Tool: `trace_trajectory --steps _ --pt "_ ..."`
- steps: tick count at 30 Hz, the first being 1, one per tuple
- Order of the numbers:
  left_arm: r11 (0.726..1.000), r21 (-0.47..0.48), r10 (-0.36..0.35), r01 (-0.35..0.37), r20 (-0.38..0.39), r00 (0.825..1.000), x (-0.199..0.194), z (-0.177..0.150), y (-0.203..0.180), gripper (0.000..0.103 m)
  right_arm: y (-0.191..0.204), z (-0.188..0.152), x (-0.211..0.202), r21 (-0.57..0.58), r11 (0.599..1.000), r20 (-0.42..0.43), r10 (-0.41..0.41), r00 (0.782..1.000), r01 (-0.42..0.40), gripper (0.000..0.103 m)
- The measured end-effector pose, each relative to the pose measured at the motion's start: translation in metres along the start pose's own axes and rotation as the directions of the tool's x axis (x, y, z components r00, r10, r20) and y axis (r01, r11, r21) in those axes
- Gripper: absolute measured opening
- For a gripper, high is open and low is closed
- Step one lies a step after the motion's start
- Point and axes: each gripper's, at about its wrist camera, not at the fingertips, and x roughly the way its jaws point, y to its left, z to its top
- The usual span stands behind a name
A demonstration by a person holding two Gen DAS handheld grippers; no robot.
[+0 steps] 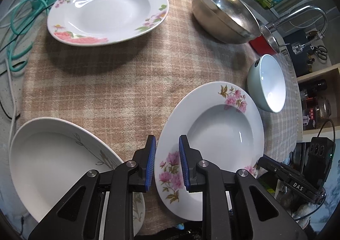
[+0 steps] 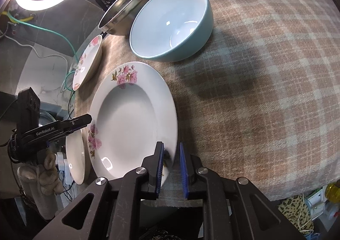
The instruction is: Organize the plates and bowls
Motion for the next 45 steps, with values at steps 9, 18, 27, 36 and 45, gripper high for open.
trace_trajectory --steps 9,18,27,36,45 --pt "1.0 -0.029 -0.007 0.01 0.083 0.997 -0.028 -0.001 0.008 0.02 0.006 0.006 -0.019 -0.036 0.999 0.062 -0.028 0.998 0.03 0.015" --pt "0.991 -0.13 0.01 0.014 0.188 0.982 -0.063 -0.024 0.032 0.02 0.04 0.017 -0.019 -0.135 0.991 0.076 0.011 0.997 -0.001 0.016" --pt "0.952 -0.304 0.053 0.033 0.271 0.961 -0.091 -0.071 0.079 0.02 0.097 0.023 0.004 -0.306 0.951 0.01 0.06 0.998 -0.054 0.018" --pt "0.879 -0.477 0.178 -0.011 0.306 0.935 -0.109 -0.125 0.128 0.02 0.157 0.018 0.043 -0.435 0.89 -0.103 0.101 0.99 -0.136 0.018" --pt "0.844 -0.534 0.226 -0.037 0.293 0.929 -0.107 -0.147 0.15 0.02 0.192 0.013 0.084 -0.486 0.856 -0.196 0.086 0.977 -0.173 0.018"
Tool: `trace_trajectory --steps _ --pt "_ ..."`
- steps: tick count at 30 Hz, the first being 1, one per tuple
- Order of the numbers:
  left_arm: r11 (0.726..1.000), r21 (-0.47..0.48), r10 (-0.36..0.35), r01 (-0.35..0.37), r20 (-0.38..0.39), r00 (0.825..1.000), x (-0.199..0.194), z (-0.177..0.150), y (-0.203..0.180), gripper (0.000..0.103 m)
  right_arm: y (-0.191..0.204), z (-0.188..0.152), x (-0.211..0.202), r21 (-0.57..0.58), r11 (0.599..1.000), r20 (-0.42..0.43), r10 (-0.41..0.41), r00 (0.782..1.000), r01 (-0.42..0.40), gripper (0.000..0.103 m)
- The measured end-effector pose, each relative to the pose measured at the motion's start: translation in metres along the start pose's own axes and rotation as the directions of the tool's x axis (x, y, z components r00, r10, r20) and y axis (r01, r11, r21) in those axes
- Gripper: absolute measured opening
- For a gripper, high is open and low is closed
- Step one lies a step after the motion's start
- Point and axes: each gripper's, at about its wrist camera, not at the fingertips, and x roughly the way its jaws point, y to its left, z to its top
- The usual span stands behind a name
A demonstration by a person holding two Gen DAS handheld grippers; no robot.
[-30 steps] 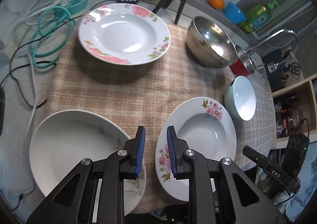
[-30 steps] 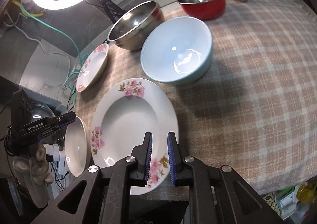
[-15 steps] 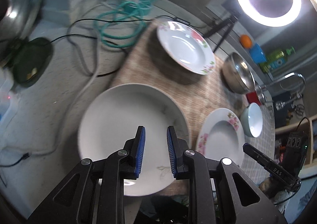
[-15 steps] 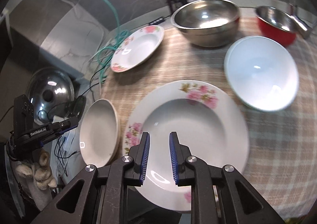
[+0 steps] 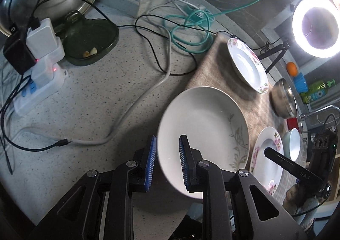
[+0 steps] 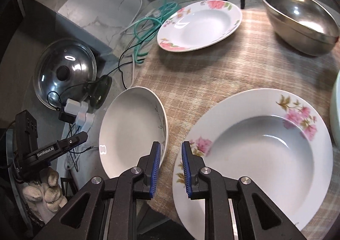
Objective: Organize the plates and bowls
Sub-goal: 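Open the right gripper and grasp the rim of the grass-pattern white plate, then lift the grass-pattern plate with the right gripper over the pink-flower plate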
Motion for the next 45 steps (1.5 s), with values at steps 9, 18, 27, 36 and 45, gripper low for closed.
trace_trajectory --steps 9,18,27,36,45 --pt "1.0 0.004 0.024 -0.024 -0.033 0.999 0.02 0.002 0.005 0.02 0.006 0.014 0.032 -0.031 0.999 -0.049 -0.022 0.999 0.02 0.018" --pt "1.0 -0.003 0.016 -0.016 -0.069 0.997 0.035 0.002 0.01 0.02 0.007 0.02 0.05 -0.026 0.999 -0.075 -0.031 0.997 0.029 0.018" --pt "1.0 0.001 0.01 -0.01 -0.078 0.997 0.04 0.002 0.008 0.02 0.015 0.022 0.06 -0.072 0.996 -0.092 -0.056 0.994 0.049 0.013" --pt "1.0 -0.016 -0.012 0.011 -0.094 0.995 0.046 0.001 0.009 0.008 0.02 0.021 0.064 -0.098 0.992 -0.089 -0.094 0.992 0.085 0.008" --pt "1.0 -0.02 -0.002 0.0 -0.084 0.996 0.043 0.001 0.007 0.008 0.021 0.019 0.063 -0.098 0.99 -0.077 -0.113 0.991 0.105 0.007"
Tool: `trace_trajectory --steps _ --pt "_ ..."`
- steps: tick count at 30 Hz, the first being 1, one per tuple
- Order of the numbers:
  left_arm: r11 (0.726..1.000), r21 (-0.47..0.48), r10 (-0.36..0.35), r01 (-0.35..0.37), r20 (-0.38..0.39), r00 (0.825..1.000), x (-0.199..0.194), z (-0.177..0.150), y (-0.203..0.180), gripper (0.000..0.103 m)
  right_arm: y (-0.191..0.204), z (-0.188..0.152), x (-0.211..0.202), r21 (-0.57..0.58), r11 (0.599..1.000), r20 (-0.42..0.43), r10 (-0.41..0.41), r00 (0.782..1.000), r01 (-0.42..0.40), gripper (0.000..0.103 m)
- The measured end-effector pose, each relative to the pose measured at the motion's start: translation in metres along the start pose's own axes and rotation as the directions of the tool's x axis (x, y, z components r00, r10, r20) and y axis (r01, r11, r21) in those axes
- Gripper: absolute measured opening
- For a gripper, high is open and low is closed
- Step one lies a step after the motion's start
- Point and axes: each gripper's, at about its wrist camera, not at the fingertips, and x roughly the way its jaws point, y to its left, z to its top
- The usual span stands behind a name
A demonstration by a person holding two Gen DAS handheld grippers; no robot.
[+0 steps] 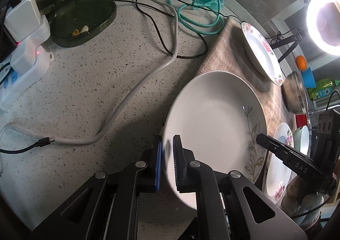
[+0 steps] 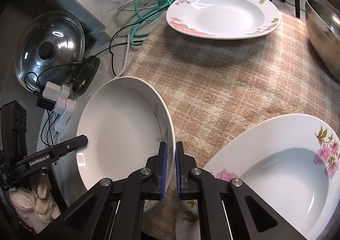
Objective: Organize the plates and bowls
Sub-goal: 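Lift the grass-pattern plate with the right gripper over the pink-flower plate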
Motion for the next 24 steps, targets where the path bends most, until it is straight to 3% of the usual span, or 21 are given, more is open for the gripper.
trace_trajectory --steps 12,24 --pt "1.0 0.024 -0.006 0.005 0.048 0.999 -0.02 0.004 -0.008 0.008 0.001 -0.002 -0.019 0.015 1.0 0.045 0.017 0.999 -0.018 0.005" --pt "0.991 0.129 -0.048 0.041 0.052 0.997 -0.026 0.006 -0.053 0.008 -0.02 -0.02 -0.062 0.09 0.996 0.12 0.002 0.993 -0.013 0.005"
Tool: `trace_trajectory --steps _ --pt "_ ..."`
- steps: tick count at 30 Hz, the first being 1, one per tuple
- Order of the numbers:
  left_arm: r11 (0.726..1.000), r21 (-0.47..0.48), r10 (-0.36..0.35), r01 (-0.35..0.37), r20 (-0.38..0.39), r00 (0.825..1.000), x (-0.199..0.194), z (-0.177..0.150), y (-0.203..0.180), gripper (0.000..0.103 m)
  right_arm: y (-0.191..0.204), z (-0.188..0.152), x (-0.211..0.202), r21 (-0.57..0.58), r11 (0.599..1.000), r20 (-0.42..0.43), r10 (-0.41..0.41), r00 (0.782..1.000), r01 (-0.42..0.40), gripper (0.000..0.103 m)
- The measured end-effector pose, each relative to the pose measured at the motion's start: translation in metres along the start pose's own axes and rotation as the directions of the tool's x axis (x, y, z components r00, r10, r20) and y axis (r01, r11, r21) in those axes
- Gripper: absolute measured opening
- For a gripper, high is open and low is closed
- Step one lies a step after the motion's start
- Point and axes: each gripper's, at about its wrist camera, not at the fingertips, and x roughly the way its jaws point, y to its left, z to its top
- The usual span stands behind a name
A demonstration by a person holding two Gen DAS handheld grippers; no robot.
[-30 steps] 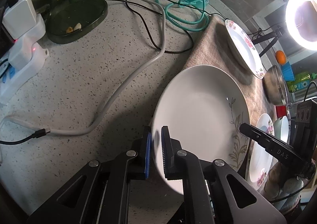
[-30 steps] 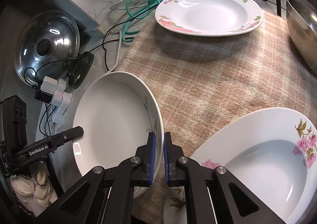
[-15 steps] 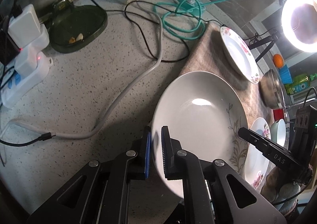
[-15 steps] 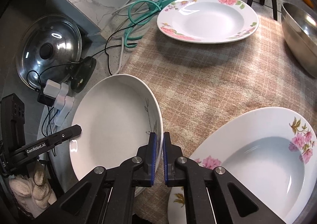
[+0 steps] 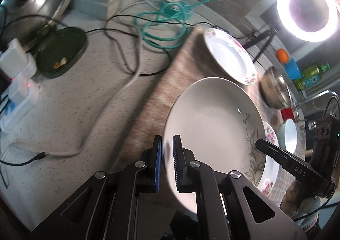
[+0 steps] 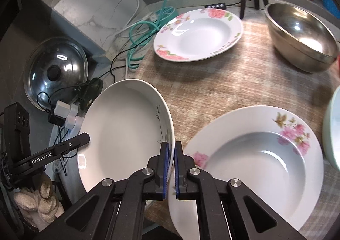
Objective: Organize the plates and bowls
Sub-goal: 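Lift the grass-pattern plate with the right gripper over the pink-flower plate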
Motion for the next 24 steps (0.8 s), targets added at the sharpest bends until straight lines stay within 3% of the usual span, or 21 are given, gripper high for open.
trace_trajectory --steps 11,24 --pt "0.99 0.125 -0.055 0.061 -0.054 0.997 0.022 -0.009 -0.055 0.008 -0.05 -0.025 -0.043 0.115 0.992 0.056 -0.056 0.997 0.049 0.005" --pt "0.964 0.247 -0.072 0.102 -0.128 0.989 0.052 -0.021 -0.108 0.008 -0.094 -0.057 -0.072 0.224 0.968 0.091 -0.14 0.986 0.116 0.005"
